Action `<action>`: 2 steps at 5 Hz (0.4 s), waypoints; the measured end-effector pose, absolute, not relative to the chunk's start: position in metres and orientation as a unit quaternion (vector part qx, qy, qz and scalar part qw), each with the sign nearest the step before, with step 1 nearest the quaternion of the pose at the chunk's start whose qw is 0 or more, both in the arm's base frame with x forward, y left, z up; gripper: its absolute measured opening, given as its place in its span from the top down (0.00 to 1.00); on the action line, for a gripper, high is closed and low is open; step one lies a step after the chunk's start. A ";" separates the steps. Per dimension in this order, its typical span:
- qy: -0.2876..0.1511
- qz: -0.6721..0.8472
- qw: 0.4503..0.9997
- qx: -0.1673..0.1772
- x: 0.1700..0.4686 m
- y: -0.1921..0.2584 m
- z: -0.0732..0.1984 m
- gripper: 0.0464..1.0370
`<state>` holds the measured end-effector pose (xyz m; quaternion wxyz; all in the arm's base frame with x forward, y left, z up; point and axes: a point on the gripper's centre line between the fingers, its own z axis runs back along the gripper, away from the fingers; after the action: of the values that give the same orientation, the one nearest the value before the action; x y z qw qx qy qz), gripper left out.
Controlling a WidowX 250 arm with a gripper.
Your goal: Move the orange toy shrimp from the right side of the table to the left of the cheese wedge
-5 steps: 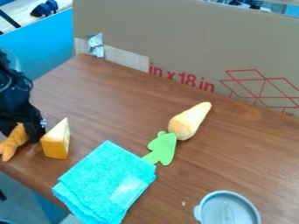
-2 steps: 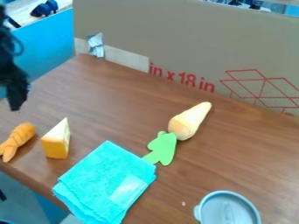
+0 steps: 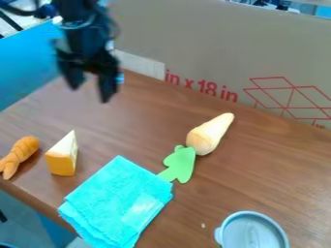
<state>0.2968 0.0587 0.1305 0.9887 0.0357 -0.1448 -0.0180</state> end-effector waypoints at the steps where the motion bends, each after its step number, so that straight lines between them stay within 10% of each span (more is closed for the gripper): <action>1: -0.152 -0.079 0.985 0.030 0.311 0.012 0.133 0.04; 2: -0.152 -0.086 0.984 0.030 0.312 0.008 0.133 0.04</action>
<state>0.3115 0.0080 0.1326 0.9842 0.0299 -0.1522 -0.0857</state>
